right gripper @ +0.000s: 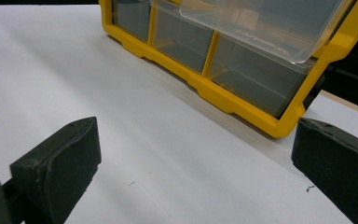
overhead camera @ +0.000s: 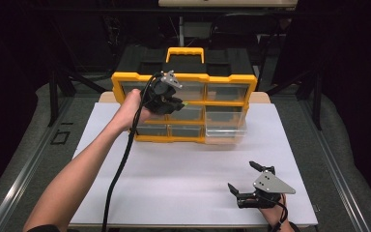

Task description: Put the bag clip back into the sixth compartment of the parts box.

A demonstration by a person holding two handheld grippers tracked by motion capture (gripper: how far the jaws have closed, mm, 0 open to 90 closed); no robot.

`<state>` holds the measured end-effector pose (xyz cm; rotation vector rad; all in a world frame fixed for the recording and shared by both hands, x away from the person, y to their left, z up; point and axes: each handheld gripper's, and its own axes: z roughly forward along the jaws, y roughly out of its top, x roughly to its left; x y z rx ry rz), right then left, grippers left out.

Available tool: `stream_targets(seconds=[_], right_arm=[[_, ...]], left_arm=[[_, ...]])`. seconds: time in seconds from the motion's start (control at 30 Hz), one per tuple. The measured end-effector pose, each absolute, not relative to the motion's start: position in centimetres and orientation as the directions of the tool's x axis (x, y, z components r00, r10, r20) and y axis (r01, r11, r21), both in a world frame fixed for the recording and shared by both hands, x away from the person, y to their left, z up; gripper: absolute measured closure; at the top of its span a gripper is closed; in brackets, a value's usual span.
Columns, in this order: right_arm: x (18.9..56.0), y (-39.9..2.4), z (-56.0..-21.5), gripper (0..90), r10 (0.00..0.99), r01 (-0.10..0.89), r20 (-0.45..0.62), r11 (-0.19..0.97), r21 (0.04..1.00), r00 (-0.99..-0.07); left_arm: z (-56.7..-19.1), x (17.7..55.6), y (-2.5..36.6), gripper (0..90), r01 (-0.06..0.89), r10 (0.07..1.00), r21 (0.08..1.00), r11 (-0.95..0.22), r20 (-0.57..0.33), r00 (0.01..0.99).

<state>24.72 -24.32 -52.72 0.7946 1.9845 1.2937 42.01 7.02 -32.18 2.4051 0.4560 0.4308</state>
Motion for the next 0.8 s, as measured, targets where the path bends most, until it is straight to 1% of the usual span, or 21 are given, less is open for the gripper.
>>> stream_targets(seconds=[0.8], right_arm=[[24.8, -24.3, -52.7, 0.5, 0.767, 0.151, -0.175, 0.334, 0.931, -0.617]], left_arm=[[-30.7, 42.0, 3.9, 80.3, 0.17, 0.386, 0.663, -0.729, 0.193, 0.902]])
